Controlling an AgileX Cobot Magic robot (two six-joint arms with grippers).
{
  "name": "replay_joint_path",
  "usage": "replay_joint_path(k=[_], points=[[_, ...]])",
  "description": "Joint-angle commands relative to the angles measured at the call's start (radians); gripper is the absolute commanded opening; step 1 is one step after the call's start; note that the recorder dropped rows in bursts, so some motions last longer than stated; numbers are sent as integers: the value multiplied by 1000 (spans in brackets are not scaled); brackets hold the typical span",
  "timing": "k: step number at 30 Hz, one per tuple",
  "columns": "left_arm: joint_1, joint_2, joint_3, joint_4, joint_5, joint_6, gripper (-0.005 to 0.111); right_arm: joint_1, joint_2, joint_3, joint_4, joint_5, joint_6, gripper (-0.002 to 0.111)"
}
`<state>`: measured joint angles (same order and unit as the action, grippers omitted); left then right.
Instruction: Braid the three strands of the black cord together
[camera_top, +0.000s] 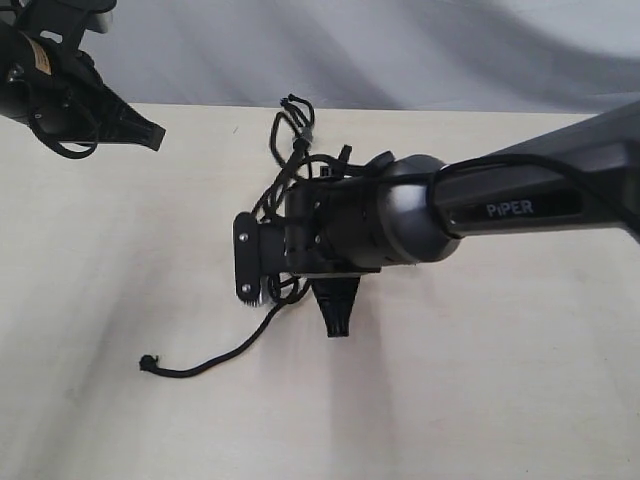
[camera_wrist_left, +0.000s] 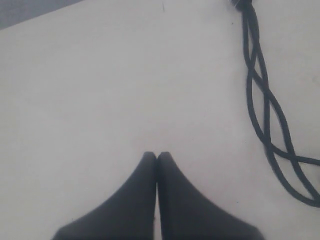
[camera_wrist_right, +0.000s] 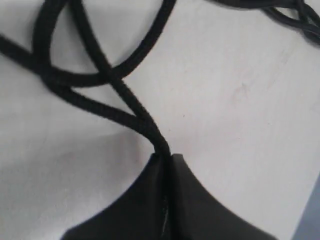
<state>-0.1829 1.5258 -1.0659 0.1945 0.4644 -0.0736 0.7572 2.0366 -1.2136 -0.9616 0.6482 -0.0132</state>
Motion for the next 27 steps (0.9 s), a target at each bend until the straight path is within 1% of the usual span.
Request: replay_joint_path(k=[1, 3, 5, 7, 11, 14, 16, 22, 27], points=[[1, -4, 2, 2, 4, -5, 0, 70, -2, -6, -9, 106, -239, 0], [1, -4, 2, 2, 4, -5, 0, 92, -2, -6, -24, 108, -296, 0], [1, -3, 2, 2, 4, -5, 0, 99, 0, -6, -53, 78, -298, 0], [1, -3, 2, 2, 4, -5, 0, 84, 4, -6, -91, 25, -293, 0], [1, -3, 2, 2, 4, -5, 0, 2, 38, -6, -91, -104, -288, 0], [1, -3, 2, 2, 4, -5, 0, -50, 68, -6, -91, -141, -284, 0], [1, -3, 2, 2, 4, -5, 0, -67, 79, -6, -89, -154, -272, 0], [1, -3, 2, 2, 4, -5, 0, -73, 98, -6, -82, -154, -263, 0], [1, -3, 2, 2, 4, -5, 0, -31, 68, -6, -83, -120, -263, 0]])
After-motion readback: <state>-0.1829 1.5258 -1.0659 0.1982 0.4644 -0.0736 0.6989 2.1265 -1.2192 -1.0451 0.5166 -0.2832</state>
